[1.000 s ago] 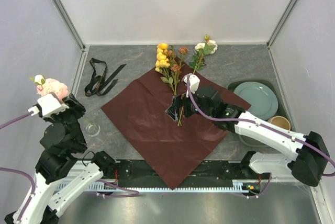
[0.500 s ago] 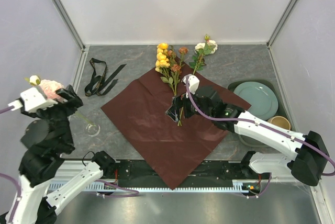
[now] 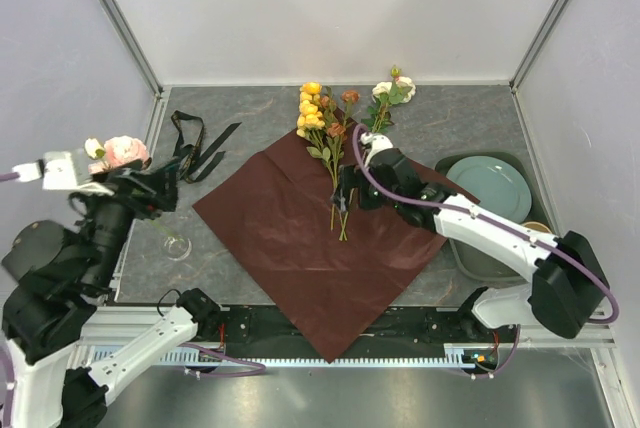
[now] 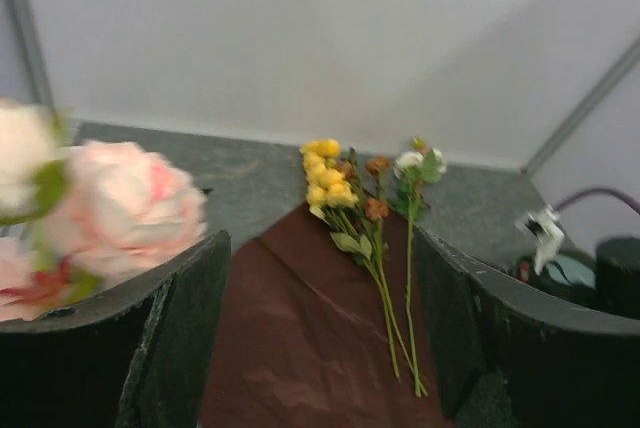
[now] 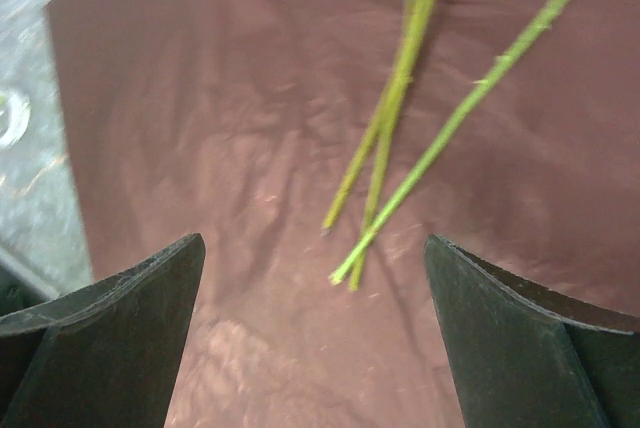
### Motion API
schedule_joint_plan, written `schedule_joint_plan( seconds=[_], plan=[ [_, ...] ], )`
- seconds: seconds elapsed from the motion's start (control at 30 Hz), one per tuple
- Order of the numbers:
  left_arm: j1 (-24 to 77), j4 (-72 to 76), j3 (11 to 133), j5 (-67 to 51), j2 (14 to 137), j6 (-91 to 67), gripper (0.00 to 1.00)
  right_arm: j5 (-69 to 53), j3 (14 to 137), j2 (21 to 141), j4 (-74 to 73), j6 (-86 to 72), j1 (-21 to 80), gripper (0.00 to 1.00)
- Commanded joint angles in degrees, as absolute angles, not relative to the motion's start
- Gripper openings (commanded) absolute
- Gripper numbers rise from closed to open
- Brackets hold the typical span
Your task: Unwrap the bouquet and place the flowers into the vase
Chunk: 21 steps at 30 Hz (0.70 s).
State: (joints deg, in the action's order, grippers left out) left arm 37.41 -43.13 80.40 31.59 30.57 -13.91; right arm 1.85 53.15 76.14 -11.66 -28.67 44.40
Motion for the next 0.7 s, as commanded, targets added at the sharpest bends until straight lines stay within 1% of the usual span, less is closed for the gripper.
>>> schedule_joint_plan(
  seconds=[0.0,0.07,0.13,0.2,0.27,0.3,0.33,0.4,0.43,0.5,0.53,0.6,0.67],
  plan=[
    [37.53,-43.86,78.23,15.06,35.85,-17.66,0.79,0.10,54.84,80.15,-13.89,-33.66,36.05,0.98],
    [37.53,-43.77,77.09,12.23,38.22,-18.71,0.79,-1.39,55.37,83.47,-13.89,-33.49,33.05,0.97],
    [37.53,-43.42,75.77,7.57,39.81,-19.42,0.78,-1.49,57.12,85.77,-13.80,-33.05,31.56,0.93],
    [37.53,-43.68,75.59,5.28,41.83,-19.95,0.75,-0.97,58.96,88.58,-13.62,-32.87,30.15,0.90],
    [37.53,-43.07,74.54,4.84,42.28,-21.44,0.75,0.60,60.02,91.21,-12.84,-33.31,29.45,0.87],
    [37.53,-42.54,73.92,3.53,42.28,-21.62,0.74,1.66,61.16,92.10,-12.31,-33.48,28.92,0.85],
    [37.53,-41.84,73.31,2.73,42.01,-22.06,0.74,2.37,61.78,93.15,-11.09,-33.83,28.74,0.79],
    [37.53,-40.52,71.82,1.15,41.66,-22.58,0.74,3.95,64.32,96.84,-10.37,-34.80,28.13,0.74],
    [37.53,-40.34,71.37,0.88,41.57,-23.11,0.74,4.22,65.38,98.25,-9.94,-35.24,27.95,0.69],
    [37.53,-40.25,70.58,0.27,41.31,-23.47,0.74,4.13,68.62,102.03,-9.58,-36.29,27.60,0.64],
    [37.53,-40.34,70.49,0.26,41.22,-23.55,0.75,4.39,69.60,103.26,-9.49,-37.17,27.60,0.59],
    [37.53,-40.69,70.05,-1.04,40.52,-23.64,0.74,5.88,71.79,106.08,-8.71,-38.05,27.60,0.59],
    [37.53,-41.22,69.96,-0.97,39.91,-23.82,0.74,6.76,73.21,108.27,-8.70,-38.93,27.33,0.56]
  ],
)
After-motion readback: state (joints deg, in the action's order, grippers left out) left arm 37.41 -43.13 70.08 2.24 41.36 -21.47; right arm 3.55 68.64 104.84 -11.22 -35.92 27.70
